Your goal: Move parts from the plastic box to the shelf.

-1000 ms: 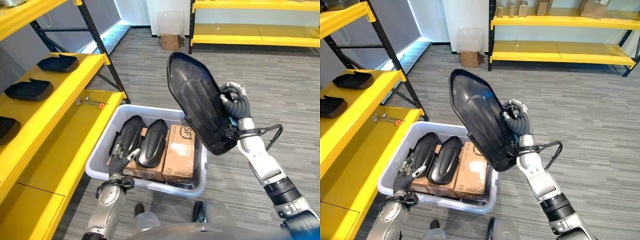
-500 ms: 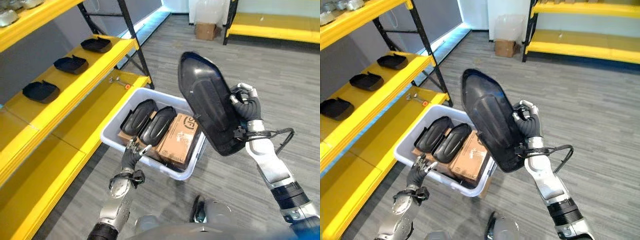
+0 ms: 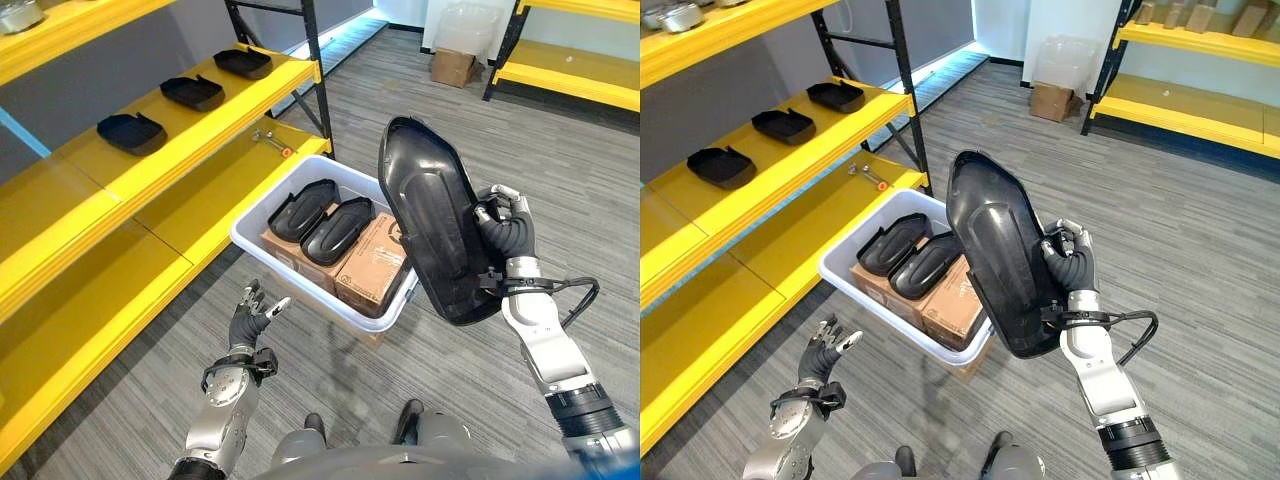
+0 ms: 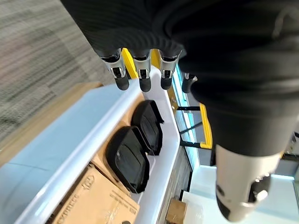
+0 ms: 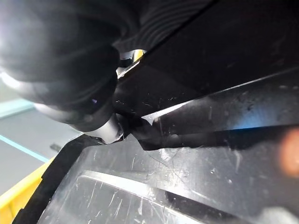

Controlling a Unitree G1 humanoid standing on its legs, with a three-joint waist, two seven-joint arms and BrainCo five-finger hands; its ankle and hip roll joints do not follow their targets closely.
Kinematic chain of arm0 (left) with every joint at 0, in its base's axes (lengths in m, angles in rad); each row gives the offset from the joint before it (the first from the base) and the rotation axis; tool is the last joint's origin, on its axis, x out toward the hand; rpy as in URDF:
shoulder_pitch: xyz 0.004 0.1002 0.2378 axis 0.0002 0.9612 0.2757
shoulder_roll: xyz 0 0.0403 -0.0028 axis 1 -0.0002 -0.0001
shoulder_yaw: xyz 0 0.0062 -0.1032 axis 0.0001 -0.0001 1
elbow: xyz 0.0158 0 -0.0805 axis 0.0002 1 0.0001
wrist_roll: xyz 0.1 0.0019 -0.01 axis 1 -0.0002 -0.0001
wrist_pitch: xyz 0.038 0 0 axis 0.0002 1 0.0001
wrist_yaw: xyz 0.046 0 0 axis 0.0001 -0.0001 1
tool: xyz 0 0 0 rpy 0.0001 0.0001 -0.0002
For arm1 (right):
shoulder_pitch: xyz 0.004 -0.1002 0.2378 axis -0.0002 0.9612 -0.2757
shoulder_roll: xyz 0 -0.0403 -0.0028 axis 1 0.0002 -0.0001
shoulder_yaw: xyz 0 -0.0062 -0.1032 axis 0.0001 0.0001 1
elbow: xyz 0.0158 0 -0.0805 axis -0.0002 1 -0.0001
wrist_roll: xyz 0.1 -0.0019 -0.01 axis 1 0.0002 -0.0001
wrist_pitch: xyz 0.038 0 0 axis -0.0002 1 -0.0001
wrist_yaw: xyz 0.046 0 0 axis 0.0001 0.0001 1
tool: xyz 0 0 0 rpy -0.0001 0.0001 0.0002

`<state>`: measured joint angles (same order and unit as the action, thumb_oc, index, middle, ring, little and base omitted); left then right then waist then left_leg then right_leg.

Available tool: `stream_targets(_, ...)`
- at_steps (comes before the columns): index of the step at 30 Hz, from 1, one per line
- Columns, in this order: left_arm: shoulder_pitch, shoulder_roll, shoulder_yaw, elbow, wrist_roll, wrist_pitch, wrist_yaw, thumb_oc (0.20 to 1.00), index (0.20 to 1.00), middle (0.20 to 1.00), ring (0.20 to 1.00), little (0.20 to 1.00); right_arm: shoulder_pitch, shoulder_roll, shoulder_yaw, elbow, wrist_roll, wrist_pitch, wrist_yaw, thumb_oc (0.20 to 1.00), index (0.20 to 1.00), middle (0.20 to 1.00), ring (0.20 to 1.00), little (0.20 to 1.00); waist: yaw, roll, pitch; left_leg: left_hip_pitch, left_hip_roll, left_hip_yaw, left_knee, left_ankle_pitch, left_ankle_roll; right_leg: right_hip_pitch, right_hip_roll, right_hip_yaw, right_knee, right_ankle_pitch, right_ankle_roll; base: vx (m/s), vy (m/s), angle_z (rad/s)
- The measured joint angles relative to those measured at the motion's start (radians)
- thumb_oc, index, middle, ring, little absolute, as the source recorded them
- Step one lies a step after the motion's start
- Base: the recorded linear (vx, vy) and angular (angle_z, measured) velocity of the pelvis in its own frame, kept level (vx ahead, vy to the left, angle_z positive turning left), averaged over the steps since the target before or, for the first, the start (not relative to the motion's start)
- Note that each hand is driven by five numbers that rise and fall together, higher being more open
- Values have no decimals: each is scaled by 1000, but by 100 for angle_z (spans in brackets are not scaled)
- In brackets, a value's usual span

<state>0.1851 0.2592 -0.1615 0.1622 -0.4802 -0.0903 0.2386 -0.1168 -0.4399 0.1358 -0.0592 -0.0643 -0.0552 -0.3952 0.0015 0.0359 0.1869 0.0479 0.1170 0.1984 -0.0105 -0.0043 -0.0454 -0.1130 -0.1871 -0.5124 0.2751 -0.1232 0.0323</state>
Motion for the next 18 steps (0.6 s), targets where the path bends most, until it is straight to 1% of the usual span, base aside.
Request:
stream_targets(1, 1, 0, 1, 0, 0, 0, 0, 1000, 1000, 1000, 1000, 1000, 0, 1, 1, 1, 0, 0, 0, 200, 200, 200, 200, 200, 5, -6, 4, -2, -7, -9, 2, 2, -3, 1, -8, -6, -7, 9, 7, -51, 287, 30)
stream_targets(2, -1, -3, 2, 1, 0, 0, -1, 1000, 1000, 1000, 1000, 1000, 0, 4, -3, 4, 0, 1, 0, 200, 200, 200, 200, 200, 7, -14, 7, -29, -21, -20, 24, 1, 1, 2, -29, -25, -7, 15, 15, -23, 246, 36)
stream_targets(3, -2, -4, 2, 1, 0, 0, -1, 1000, 1000, 1000, 1000, 1000, 0, 6, -7, 4, 0, 6, 0, 200, 200, 200, 200, 200, 11, -17, 8, -40, -35, -32, 34, -2, 4, 2, -41, -29, -8, 20, 22, -26, 338, 56)
stream_targets(4, -1, -4, 3, 2, 0, 0, 0, 1000, 1000, 1000, 1000, 1000, 0, 9, -6, 4, 0, 8, -1, 200, 200, 200, 200, 200, 11, -19, 10, -50, -58, -52, 43, -8, 15, 13, -67, -49, -12, 29, 35, -4, 283, 55)
stream_targets(5, -1, -4, 4, 2, 0, -1, 0, 1000, 1000, 1000, 1000, 1000, 0, 11, -2, 5, 0, 8, 1, 200, 200, 200, 200, 200, 14, -20, 11, -52, -69, -65, 50, -7, 19, 20, -81, -50, -13, 40, 32, 1, 190, 49)
stream_targets(7, 1, -2, 12, 3, 0, -2, 0, 1000, 1000, 1000, 1000, 1000, -1, 28, 5, 6, 0, 8, 2, 200, 200, 200, 200, 200, 34, -26, 15, -56, -99, -74, 60, -21, 46, 34, -112, -56, -15, 59, 43, 23, 195, 37)
stream_targets(8, -1, 8, 16, 3, 0, -2, 0, 1000, 1000, 1000, 1000, 1000, -1, 43, 14, 7, 0, 8, 6, 200, 200, 200, 200, 200, 37, -32, 18, -65, -126, -95, 73, -32, 64, 45, -133, -53, -14, 72, 45, 58, 284, 56)
stream_targets(9, -5, 12, 16, 4, 0, -2, 0, 1000, 1000, 1000, 1000, 1000, -2, 45, 16, 7, 1, 8, 9, 200, 200, 200, 200, 200, 36, -35, 21, -75, -143, -110, 88, -37, 77, 49, -151, -41, 3, 80, 42, 66, 256, 99)
stream_targets(10, -12, 11, 12, 12, 1, -2, -1, 1000, 1000, 1000, 1000, 1000, -1, 37, 15, 7, 1, 9, 11, 200, 200, 200, 200, 200, 11, -25, 33, -83, -165, -169, 110, -45, 97, 44, -164, 44, 68, 88, 32, 116, 150, 132)
stream_targets(11, -24, 13, 6, 16, 1, -2, -1, 1000, 1000, 1000, 1000, 1000, 2, 28, 17, 7, 1, 15, 13, 200, 200, 200, 200, 200, -19, -17, 40, -85, -180, -222, 121, -42, 114, 33, -162, 154, 124, 110, 8, 76, 84, 149)
stream_targets(12, -38, 22, 5, 6, 2, -3, -1, 1000, 1000, 1000, 1000, 1000, 2, 29, 21, 6, 1, 17, 21, 200, 200, 200, 200, 200, -28, -16, 41, -66, -173, -259, 105, -38, 132, -13, -130, 273, 178, 70, 50, 133, 68, 124)
stream_targets(13, -43, 47, 18, 5, 3, -4, 0, 1000, 1000, 1000, 1000, 1000, 0, 38, 32, 1, 1, 11, 34, 200, 200, 200, 200, 200, -6, -17, 43, -61, -144, -289, 76, -15, 123, -59, -5, 372, 165, 6, 60, 129, 20, 80)
stream_targets(14, -44, 56, 19, 4, 3, -3, -1, 1000, 1000, 1000, 1000, 1000, 0, 38, 33, -1, 1, 5, 39, 200, 200, 200, 200, 200, -6, -23, 43, -60, -146, -308, 65, -12, 127, -69, 33, 363, 151, 2, 54, 172, 23, 92)
stream_targets(15, -53, 66, 16, 8, 4, -2, -2, 1000, 1000, 1000, 1000, 1000, 0, 38, 30, -1, 2, -5, 40, 200, 200, 200, 200, 200, -16, -32, 47, -58, -150, -372, 49, -11, 138, -95, 116, 378, 96, -5, 37, 163, -11, 94)
stream_targets(16, -58, 67, 17, 8, 4, -1, -2, 1000, 1000, 1000, 1000, 1000, 0, 37, 27, -1, 2, -6, 40, 200, 200, 200, 200, 200, -28, -34, 50, -59, -147, -379, 47, 4, 127, -107, 151, 383, 69, -4, 33, 170, -7, 103)
stream_targets(17, -59, 66, 10, 9, 6, -1, -9, 1000, 1000, 1000, 1000, 1000, -3, 34, 27, 0, 2, -6, 41, 200, 200, 200, 200, 200, -28, -45, 52, -54, -163, -409, 49, -10, 146, -137, 186, 385, 28, 3, 38, 193, -14, 62)
stream_targets(18, -64, 58, 6, 16, 25, -1, -16, 1000, 1000, 1000, 1000, 1000, -8, 34, 27, 0, 2, -9, 41, 200, 200, 200, 200, 200, -27, -44, 59, -51, -166, -428, 54, -23, 159, -167, 212, 426, 4, 14, 41, 123, -8, 65)
